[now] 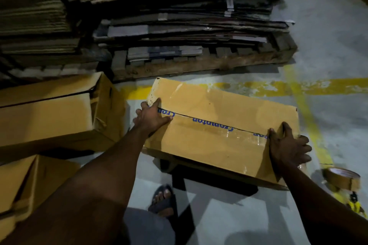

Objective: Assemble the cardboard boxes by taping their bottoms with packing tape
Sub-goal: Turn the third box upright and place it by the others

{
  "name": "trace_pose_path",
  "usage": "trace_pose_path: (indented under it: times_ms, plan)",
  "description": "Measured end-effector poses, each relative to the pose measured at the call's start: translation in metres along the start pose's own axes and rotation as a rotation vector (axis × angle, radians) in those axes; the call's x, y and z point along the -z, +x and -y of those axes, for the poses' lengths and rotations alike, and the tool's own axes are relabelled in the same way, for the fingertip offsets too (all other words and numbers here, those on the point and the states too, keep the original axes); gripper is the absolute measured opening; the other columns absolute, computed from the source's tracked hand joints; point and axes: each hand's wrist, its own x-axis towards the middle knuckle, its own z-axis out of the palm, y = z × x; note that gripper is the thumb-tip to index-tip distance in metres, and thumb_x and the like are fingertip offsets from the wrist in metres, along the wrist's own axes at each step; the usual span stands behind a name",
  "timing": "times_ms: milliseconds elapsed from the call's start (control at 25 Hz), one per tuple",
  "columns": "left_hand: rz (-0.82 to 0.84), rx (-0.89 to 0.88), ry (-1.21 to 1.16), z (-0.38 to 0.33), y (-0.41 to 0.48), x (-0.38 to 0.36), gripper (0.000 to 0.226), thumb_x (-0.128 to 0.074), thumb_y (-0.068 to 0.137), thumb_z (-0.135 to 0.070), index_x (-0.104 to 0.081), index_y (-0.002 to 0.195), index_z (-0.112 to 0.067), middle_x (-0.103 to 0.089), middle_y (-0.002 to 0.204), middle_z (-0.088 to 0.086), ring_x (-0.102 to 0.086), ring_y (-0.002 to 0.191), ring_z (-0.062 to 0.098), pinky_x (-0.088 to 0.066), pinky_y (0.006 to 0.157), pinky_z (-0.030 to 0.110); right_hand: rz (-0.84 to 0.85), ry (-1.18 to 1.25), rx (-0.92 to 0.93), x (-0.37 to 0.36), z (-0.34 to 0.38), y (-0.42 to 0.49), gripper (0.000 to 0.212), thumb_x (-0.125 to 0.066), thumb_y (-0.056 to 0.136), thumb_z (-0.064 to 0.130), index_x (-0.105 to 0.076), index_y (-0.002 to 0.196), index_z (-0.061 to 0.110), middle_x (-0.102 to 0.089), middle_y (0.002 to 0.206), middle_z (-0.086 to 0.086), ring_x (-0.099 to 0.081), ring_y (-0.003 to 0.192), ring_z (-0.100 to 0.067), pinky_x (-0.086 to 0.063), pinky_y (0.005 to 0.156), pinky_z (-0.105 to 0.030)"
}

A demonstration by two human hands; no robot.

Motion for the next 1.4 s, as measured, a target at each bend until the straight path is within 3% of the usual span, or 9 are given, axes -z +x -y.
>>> trace_pose_path:
  times_ms: [160, 400, 720, 1080, 1240, 1400]
  plan:
    - [-0.140, 0.020, -0.091, 0.018, -0.037, 0.105, 0.091, -0.066, 0.080, -0.059, -0.017, 0.153, -0.032, -0.025, 0.147, 0.017, -0.028, 0.132, 0.041, -0.032, 0.105, 0.047, -0.011, 0.071, 0.109, 0.058, 0.084, -0.035, 0.057, -0.048, 0.090, 0.066, -0.044, 0.139, 0.038, -0.036, 0.134, -0.026, -0.038, 0.119, -0.046, -0.029, 0.100, -0.058]
    - [-0.340, 0.091, -0.053, 0.085, -0.102, 0.285, 0.093, -0.063, 0.074, -0.069, -0.019, 0.150, -0.039, -0.023, 0.147, 0.018, -0.030, 0.129, 0.043, -0.034, 0.102, 0.050, -0.017, 0.210, 0.278, 0.155, 0.222, -0.120, 0.056, -0.046, 0.090, 0.067, -0.044, 0.138, 0.039, -0.037, 0.136, -0.026, -0.036, 0.121, -0.046, -0.027, 0.101, -0.058]
    - [-0.587, 0.331, -0.045, 0.259, -0.257, 0.419, 0.093, -0.058, 0.073, -0.075, -0.021, 0.150, -0.038, -0.026, 0.141, 0.018, -0.036, 0.125, 0.044, -0.037, 0.102, 0.051, 0.067, 0.265, 0.673, 0.204, 0.361, -0.307, 0.057, -0.041, 0.092, 0.068, -0.042, 0.141, 0.039, -0.034, 0.139, -0.025, -0.035, 0.123, -0.046, -0.026, 0.103, -0.060]
    - [-0.671, 0.882, -0.082, 0.527, -0.508, 0.391, 0.095, -0.056, 0.068, -0.082, -0.023, 0.147, -0.041, -0.027, 0.144, 0.018, -0.032, 0.128, 0.046, -0.032, 0.102, 0.056, 0.344, 0.202, 1.213, 0.114, 0.414, -0.619, 0.051, -0.042, 0.094, 0.062, -0.045, 0.138, 0.036, -0.039, 0.133, -0.024, -0.039, 0.120, -0.044, -0.034, 0.099, -0.054]
    - [-0.594, 1.097, -0.166, 0.598, -0.586, 0.323, 0.099, -0.058, 0.061, -0.085, -0.025, 0.144, -0.043, -0.028, 0.142, 0.018, -0.030, 0.129, 0.046, -0.032, 0.104, 0.058, 0.494, 0.068, 1.350, 0.053, 0.383, -0.715, 0.054, -0.043, 0.093, 0.065, -0.045, 0.139, 0.036, -0.042, 0.132, -0.022, -0.040, 0.118, -0.043, -0.036, 0.097, -0.052]
    - [-0.498, 1.196, -0.209, 0.635, -0.612, 0.271, 0.101, -0.058, 0.061, -0.085, -0.023, 0.146, -0.043, -0.027, 0.144, 0.018, -0.029, 0.131, 0.045, -0.031, 0.101, 0.058, 0.512, -0.044, 1.416, 0.013, 0.363, -0.754, 0.055, -0.045, 0.092, 0.065, -0.046, 0.139, 0.036, -0.041, 0.128, -0.021, -0.041, 0.114, -0.042, -0.036, 0.096, -0.050]
